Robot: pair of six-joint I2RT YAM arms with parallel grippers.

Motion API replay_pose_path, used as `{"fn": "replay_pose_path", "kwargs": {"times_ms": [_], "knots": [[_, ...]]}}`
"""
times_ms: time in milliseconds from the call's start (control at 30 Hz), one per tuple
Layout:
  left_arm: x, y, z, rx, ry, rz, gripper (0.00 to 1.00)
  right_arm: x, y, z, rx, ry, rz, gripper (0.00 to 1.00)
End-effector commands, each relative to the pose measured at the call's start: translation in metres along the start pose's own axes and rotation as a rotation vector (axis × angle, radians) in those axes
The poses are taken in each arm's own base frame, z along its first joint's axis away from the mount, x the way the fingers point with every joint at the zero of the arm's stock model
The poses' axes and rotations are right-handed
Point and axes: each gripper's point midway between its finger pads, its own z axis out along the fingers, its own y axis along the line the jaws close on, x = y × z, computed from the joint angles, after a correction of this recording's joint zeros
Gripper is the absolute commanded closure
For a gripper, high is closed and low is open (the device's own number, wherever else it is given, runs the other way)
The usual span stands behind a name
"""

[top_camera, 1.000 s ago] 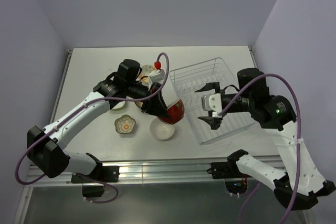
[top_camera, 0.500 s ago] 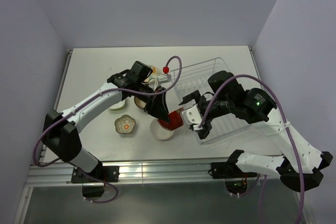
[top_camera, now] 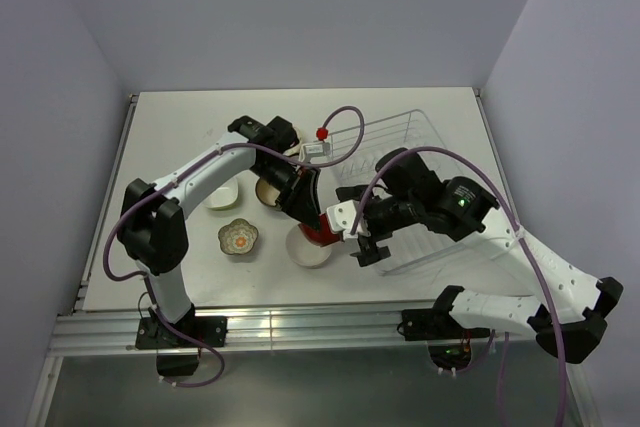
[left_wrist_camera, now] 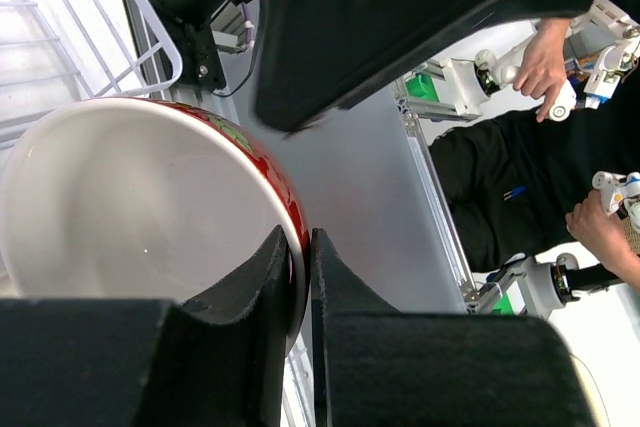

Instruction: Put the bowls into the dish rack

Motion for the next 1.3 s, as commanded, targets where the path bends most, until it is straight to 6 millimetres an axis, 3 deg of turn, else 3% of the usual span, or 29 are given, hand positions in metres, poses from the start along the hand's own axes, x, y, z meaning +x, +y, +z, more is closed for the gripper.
{"fn": "replay_pose_path", "kwargs": {"times_ms": [0,300,500,900,1267], "knots": [[-0.034,-0.042,0.0,0.14,-0.134,0.067,1.0,-0.012,-0.015,-0.003,0.092,-0.039,0.018,0.0],[-0.036,-0.045,-0.001,0.155,-0.149,0.06,1.0,-0.011,-0.028,-0.002,0.159,-0.038,0.014,0.0],[-0.039,-0.046,-0.001,0.16,-0.151,0.061,1.0,-0.015,-0.02,0.009,0.117,-0.026,-0.021,0.0],[-0.04,-0.049,0.001,0.18,-0.159,0.061,1.0,0.004,-0.028,0.029,0.165,0.009,0.014,0.0],[-0.041,-0.048,0.001,0.189,-0.17,0.05,1.0,0.005,-0.036,0.027,0.234,-0.007,-0.018,0.0]]}}
